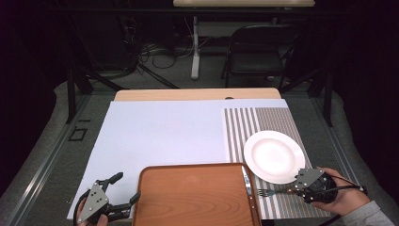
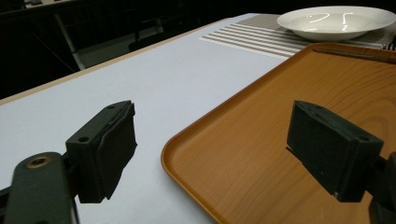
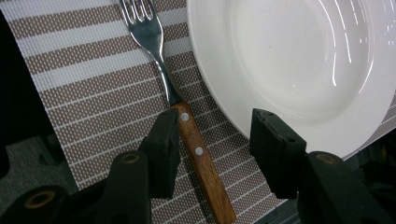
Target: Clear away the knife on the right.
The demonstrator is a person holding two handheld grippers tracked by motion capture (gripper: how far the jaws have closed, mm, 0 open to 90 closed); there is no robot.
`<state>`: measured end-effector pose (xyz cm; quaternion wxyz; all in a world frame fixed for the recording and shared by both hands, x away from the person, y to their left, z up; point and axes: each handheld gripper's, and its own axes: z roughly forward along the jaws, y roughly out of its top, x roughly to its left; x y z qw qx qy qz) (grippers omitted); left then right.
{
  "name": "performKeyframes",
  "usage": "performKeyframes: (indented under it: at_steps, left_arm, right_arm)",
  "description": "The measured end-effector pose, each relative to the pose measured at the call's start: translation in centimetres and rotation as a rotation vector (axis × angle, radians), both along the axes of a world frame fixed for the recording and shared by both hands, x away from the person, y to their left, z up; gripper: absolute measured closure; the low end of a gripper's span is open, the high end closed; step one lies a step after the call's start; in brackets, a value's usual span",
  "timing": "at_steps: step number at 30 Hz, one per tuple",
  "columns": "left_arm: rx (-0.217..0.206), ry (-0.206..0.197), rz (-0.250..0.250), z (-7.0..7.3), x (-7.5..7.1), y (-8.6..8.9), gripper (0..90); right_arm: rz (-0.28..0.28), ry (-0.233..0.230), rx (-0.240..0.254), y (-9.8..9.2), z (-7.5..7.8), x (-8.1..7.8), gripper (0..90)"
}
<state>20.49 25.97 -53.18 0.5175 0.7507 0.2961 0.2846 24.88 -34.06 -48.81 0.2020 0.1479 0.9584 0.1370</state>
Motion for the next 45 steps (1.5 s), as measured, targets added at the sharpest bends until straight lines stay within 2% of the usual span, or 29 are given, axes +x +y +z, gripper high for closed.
performKeyframes:
  at_steps: [1, 3, 5, 6, 8, 13, 16, 17, 19, 21, 22, 26, 31, 35, 45]
  left_arm:
    - [0.000, 0.000, 0.000, 0.0, 0.0, 0.0, 15.6]
    - [0.001, 0.000, 0.000, 0.0, 0.0, 0.0, 15.6]
    - [0.001, 0.000, 0.000, 0.0, 0.0, 0.0, 15.6]
    - [0.001, 0.000, -0.001, 0.0, 0.0, 0.0, 15.6]
    - [0.003, 0.000, -0.001, 0.0, 0.0, 0.0, 15.6]
    - [0.003, 0.002, -0.001, 0.0, 0.0, 0.0, 15.6]
    - [0.003, 0.002, -0.001, 0.0, 0.0, 0.0, 15.6]
    - [0.003, 0.002, -0.001, 0.0, 0.0, 0.0, 15.6]
    - [0.003, 0.002, -0.001, 0.0, 0.0, 0.0, 15.6]
    - [0.004, 0.002, 0.000, 0.0, 0.0, 0.0, 15.6]
    - [0.004, 0.002, -0.001, 0.0, 0.0, 0.0, 15.6]
    - [0.004, 0.002, -0.002, 0.0, 0.0, 0.0, 15.6]
    - [0.004, 0.001, -0.002, 0.0, 0.0, 0.0, 15.6]
    - [0.004, 0.001, -0.002, 0.0, 0.0, 0.0, 15.6]
    - [0.003, 0.002, -0.001, 0.0, 0.0, 0.0, 15.6]
  right_arm:
    - [0.005, 0.012, -0.024, 0.1, 0.0, -0.1, 52.7]
    - [0.014, 0.007, -0.026, 0.2, -0.2, 0.0, 55.3]
    - [0.015, 0.029, -0.031, 0.2, -0.4, 0.0, 59.6]
    - [0.043, 0.026, -0.035, 0.2, -0.5, 0.1, 60.0]
    - [0.045, 0.031, -0.035, 0.3, -0.7, 0.1, 60.3]
    - [0.070, 0.035, -0.076, 0.4, -1.2, 0.3, 61.0]
    - [0.074, 0.043, -0.061, 0.4, -1.5, 0.4, 62.1]
    - [0.088, 0.039, -0.071, 0.5, -1.5, 0.5, 62.2]
    - [0.072, 0.053, -0.071, 0.5, -1.7, 0.3, 63.1]
    - [0.111, 0.047, -0.078, 0.6, -1.9, 0.5, 65.0]
    - [0.098, 0.054, -0.085, 0.7, -2.0, 0.4, 65.8]
    - [0.133, 0.061, -0.119, 0.9, -2.4, 0.5, 68.1]
    - [0.126, 0.064, -0.130, 0.9, -2.9, 0.5, 70.3]
    - [0.153, 0.057, -0.147, 1.0, -3.2, 0.7, 71.3]
    - [0.168, 0.063, -0.165, 1.2, -3.6, 0.9, 73.2]
